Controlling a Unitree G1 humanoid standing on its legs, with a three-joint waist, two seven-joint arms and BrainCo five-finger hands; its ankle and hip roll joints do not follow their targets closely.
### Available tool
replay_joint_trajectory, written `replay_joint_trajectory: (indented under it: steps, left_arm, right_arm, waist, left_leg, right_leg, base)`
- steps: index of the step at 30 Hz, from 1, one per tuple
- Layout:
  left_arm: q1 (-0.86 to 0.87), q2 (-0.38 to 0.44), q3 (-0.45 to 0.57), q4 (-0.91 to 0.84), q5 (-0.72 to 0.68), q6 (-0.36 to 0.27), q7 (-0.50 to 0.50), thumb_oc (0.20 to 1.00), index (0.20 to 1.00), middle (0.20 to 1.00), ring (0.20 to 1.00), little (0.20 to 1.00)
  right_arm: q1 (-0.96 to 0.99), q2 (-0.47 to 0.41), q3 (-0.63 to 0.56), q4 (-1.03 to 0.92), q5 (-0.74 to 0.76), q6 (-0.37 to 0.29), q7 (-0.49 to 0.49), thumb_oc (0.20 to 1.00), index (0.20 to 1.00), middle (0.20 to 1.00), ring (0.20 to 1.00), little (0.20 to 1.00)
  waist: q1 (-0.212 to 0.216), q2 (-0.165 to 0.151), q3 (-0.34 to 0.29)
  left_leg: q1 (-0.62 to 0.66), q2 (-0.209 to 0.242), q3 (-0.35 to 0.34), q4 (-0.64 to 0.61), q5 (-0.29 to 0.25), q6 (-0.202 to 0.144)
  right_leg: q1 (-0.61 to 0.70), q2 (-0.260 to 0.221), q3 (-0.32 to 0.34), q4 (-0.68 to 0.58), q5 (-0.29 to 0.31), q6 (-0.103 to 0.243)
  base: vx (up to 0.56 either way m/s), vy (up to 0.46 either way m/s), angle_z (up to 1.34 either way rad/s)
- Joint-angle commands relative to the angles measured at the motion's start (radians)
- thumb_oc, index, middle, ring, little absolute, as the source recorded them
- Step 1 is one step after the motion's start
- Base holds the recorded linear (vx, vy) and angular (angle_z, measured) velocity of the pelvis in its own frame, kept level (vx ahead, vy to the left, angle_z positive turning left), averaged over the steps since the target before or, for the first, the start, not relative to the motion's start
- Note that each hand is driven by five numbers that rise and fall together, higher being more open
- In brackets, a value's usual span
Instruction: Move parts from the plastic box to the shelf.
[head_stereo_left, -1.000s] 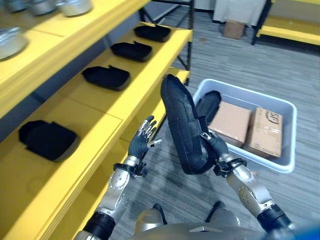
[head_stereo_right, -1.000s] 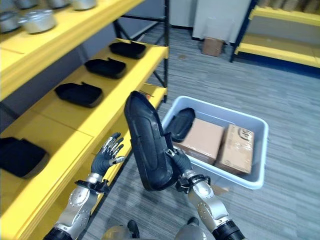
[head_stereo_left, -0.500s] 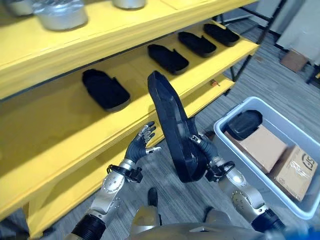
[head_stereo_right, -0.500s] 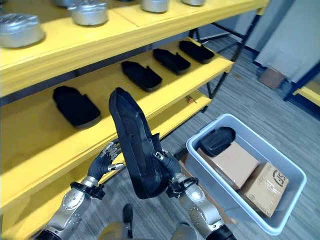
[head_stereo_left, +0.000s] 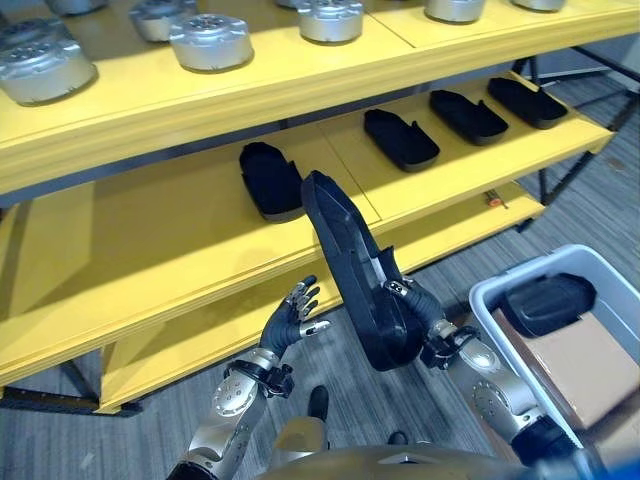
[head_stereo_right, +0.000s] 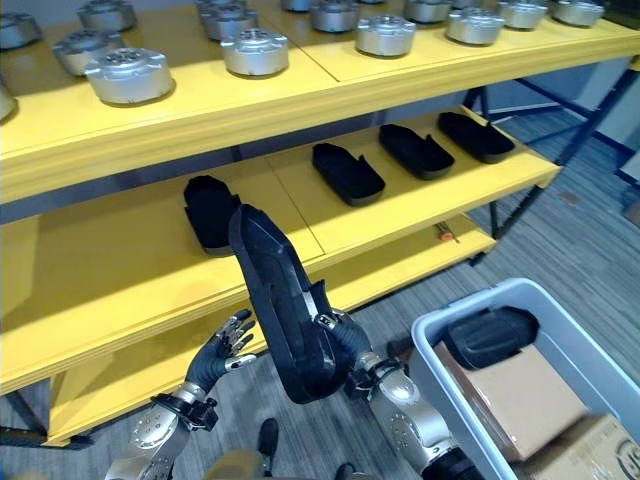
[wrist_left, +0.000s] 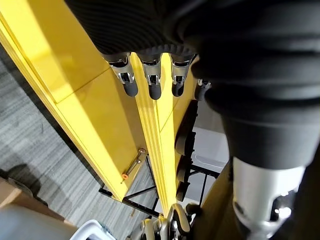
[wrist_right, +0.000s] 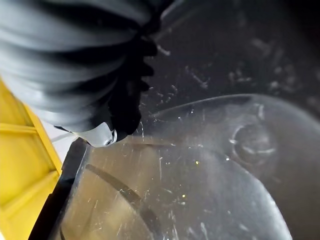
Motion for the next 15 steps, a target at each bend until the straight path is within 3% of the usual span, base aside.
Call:
replay_joint_trajectory:
  steps: [1, 4, 5, 6, 7, 8, 12, 15]
  left_arm:
    - [-0.052, 0.017, 0.023, -0.032, -0.001, -0.037, -0.025, 1.000, 1.000, 1.000, 1.000, 1.000]
    - [-0.048, 0.006, 0.028, -0.034, -0.020, -0.041, -0.030, 1.000, 1.000, 1.000, 1.000, 1.000]
    - [-0.046, -0.001, 0.033, -0.037, -0.029, -0.045, -0.023, 1.000, 1.000, 1.000, 1.000, 1.000]
    - [-0.047, -0.002, 0.034, -0.038, -0.029, -0.048, -0.020, 1.000, 1.000, 1.000, 1.000, 1.000]
    - [-0.050, -0.002, 0.036, -0.041, -0.036, -0.051, -0.011, 1.000, 1.000, 1.000, 1.000, 1.000]
    - [-0.053, -0.001, 0.037, -0.042, -0.034, -0.053, -0.011, 1.000, 1.000, 1.000, 1.000, 1.000]
    - [-0.080, 0.009, 0.026, -0.023, -0.054, -0.051, -0.010, 1.000, 1.000, 1.000, 1.000, 1.000]
    - [-0.090, 0.015, 0.023, -0.006, -0.054, -0.046, -0.009, 1.000, 1.000, 1.000, 1.000, 1.000]
  right_arm:
    - [-0.072, 0.040, -0.042, -0.084, 0.003, -0.069, 0.006, 0.200, 0.200, 0.200, 0.200, 0.200]
    - [-0.092, 0.035, -0.059, -0.055, 0.003, -0.062, 0.019, 0.200, 0.200, 0.200, 0.200, 0.200]
    - [-0.109, 0.032, -0.063, -0.045, 0.003, -0.052, 0.016, 0.200, 0.200, 0.200, 0.200, 0.200]
    - [-0.115, 0.027, -0.063, -0.046, 0.004, -0.047, 0.017, 0.200, 0.200, 0.200, 0.200, 0.200]
    - [-0.126, 0.017, -0.052, -0.049, 0.011, -0.042, 0.015, 0.200, 0.200, 0.200, 0.200, 0.200]
    - [-0.131, 0.015, -0.046, -0.050, 0.012, -0.040, 0.013, 0.200, 0.200, 0.200, 0.200, 0.200]
    - [-0.132, -0.004, -0.048, -0.054, 0.022, -0.032, -0.002, 0.200, 0.200, 0.200, 0.200, 0.200]
    - [-0.117, 0.007, -0.060, -0.053, 0.025, -0.020, -0.010, 0.200, 0.200, 0.200, 0.200, 0.200]
  waist:
    - [-0.014, -0.040, 0.010]
    - [-0.020, -0.035, 0.013]
    - [-0.023, -0.033, 0.011]
    - [-0.025, -0.031, 0.012]
    - [-0.023, -0.022, 0.011]
    - [-0.022, -0.018, 0.008]
    - [-0.035, 0.015, 0.009]
    - [-0.041, 0.026, 0.008]
  left_leg:
    - [0.060, -0.011, 0.023, 0.120, -0.069, -0.129]
    - [0.065, 0.049, 0.019, 0.134, -0.056, -0.150]
    - [0.064, 0.112, 0.007, 0.144, -0.023, -0.168]
    - [0.063, 0.138, 0.002, 0.150, 0.001, -0.177]
    - [0.061, 0.197, -0.031, 0.148, 0.068, -0.195]
    - [0.057, 0.213, -0.049, 0.144, 0.087, -0.199]
    - [0.088, 0.202, -0.027, 0.118, 0.035, -0.193]
    - [0.119, 0.163, -0.030, 0.085, -0.006, -0.187]
  right_leg:
    - [-0.069, 0.023, 0.039, 0.015, 0.073, 0.030]
    - [-0.068, 0.002, 0.037, 0.050, 0.050, 0.018]
    - [-0.071, -0.019, 0.042, 0.079, 0.032, 0.008]
    - [-0.072, -0.025, 0.043, 0.087, 0.026, 0.004]
    - [-0.080, -0.043, 0.047, 0.110, 0.011, -0.002]
    - [-0.087, -0.052, 0.050, 0.118, 0.008, -0.003]
    - [-0.105, -0.103, 0.030, 0.167, -0.010, 0.011]
    - [-0.097, -0.128, 0.035, 0.169, 0.006, 0.035]
  base:
    - [-0.01, 0.088, 1.05]
    - [0.00, 0.232, 0.22]
    - [0.01, 0.408, -0.17]
    - [0.00, 0.546, -0.50]
    - [-0.01, 0.461, -0.46]
    - [-0.02, 0.525, -0.36]
    - [-0.03, 0.421, 0.05]
    - [0.02, 0.468, 0.39]
